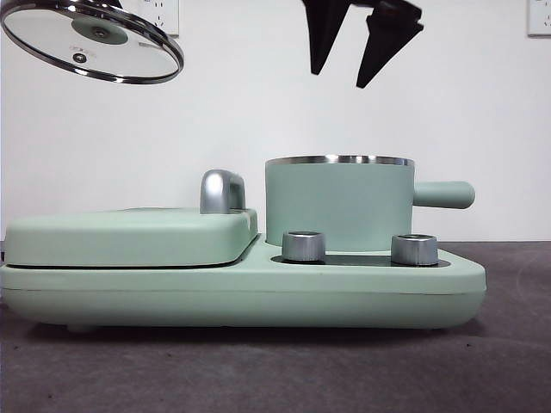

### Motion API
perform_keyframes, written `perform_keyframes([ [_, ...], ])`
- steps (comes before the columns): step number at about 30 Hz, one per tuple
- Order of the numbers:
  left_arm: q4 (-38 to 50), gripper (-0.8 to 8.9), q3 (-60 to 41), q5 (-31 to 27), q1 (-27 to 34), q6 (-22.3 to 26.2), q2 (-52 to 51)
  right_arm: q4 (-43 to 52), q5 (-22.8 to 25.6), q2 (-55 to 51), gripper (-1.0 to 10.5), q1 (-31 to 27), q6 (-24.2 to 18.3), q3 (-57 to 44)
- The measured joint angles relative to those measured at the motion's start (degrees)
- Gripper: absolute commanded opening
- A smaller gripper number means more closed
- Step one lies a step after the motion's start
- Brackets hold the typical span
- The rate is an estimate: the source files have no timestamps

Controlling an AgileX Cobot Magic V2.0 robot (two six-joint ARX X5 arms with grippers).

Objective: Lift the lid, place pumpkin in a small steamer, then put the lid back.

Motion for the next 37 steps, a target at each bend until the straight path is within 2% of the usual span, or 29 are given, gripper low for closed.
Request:
perform_keyframes([
  [7, 0.00, 0.15, 0.00, 0.00, 0.00, 0.00, 0.00, 12.39, -0.04, -9.62, 3.7, 0.00, 0.00, -16.68],
  [23, 0.46, 0.15, 0.00, 2.16, -2.19, 0.42, 1.84, 36.76, -0.11, -41.55, 3.7, 0.00, 1.86, -58.45],
  [30, 5.77, 0.15, 0.00, 2.21, -6.60, 1.25, 6.36, 39.26, -0.02, -53.75, 3.7, 0.00, 4.79, -68.72],
  [37, 15.08, 0.15, 0.00, 2.23, -10.58, 1.49, 13.33, 39.28, 1.62, -59.58, 3.7, 0.00, 8.41, -73.07],
])
